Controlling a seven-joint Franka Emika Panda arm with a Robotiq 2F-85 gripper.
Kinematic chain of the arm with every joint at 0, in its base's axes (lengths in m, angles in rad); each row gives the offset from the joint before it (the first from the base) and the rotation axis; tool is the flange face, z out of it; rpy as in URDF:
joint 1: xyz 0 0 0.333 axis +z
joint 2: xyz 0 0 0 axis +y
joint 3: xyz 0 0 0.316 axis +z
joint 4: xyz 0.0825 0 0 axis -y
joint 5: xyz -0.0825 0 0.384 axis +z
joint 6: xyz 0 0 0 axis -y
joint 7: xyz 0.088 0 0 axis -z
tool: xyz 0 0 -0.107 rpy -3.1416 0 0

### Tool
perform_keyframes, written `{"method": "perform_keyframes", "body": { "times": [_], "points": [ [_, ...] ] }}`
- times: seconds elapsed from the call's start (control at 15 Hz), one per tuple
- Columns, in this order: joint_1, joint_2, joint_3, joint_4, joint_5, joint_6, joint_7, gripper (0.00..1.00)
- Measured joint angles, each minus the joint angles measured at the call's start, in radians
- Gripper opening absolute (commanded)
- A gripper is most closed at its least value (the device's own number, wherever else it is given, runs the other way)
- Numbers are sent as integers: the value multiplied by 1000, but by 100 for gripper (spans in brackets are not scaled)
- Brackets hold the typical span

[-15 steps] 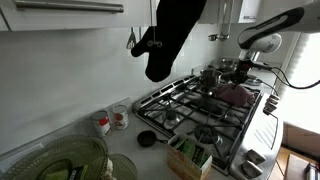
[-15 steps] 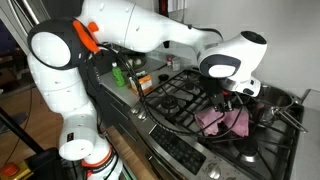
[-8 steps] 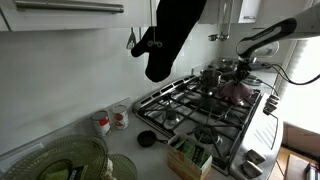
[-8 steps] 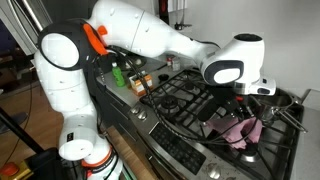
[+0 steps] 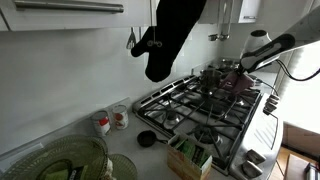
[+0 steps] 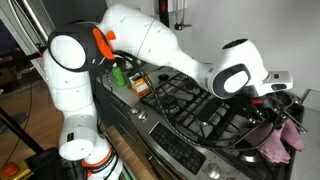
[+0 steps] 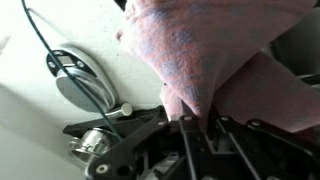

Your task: Slide the silver pot to the top right cooker on the hob of the stove, pick up the purple cloth and wipe the bottom right cooker on the hob of the stove, put the purple cloth back on the job of the stove

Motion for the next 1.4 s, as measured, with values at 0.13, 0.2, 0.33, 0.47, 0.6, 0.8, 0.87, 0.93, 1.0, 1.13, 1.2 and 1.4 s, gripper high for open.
{"method": "perform_keyframes", "body": {
  "times": [0.13, 0.2, 0.33, 0.47, 0.6, 0.8, 0.87, 0.93, 1.0, 1.13, 1.2, 1.4],
  "points": [
    [13, 6, -20, -7, -61, 7, 72, 4],
    [16, 4, -15, -17, -56, -9, 72, 4],
    [17, -9, 22, -46, 16, -67, 32, 4],
    [17, -35, 72, -72, 130, -132, -43, 4],
    [17, -67, 117, -84, 248, -208, -118, 4],
    [15, -113, 154, -82, 428, -340, -233, 4],
    [15, -127, 158, -79, 485, -390, -266, 4],
    [15, -140, 159, -73, 539, -443, -298, 4],
    [13, -150, 159, -66, 587, -497, -327, 4],
    [9, -157, 154, -53, 615, -563, -346, 4],
    [8, -155, 147, -53, 583, -547, -332, 4],
    [7, -126, 128, -58, 436, -402, -273, 4]
  ]
}}
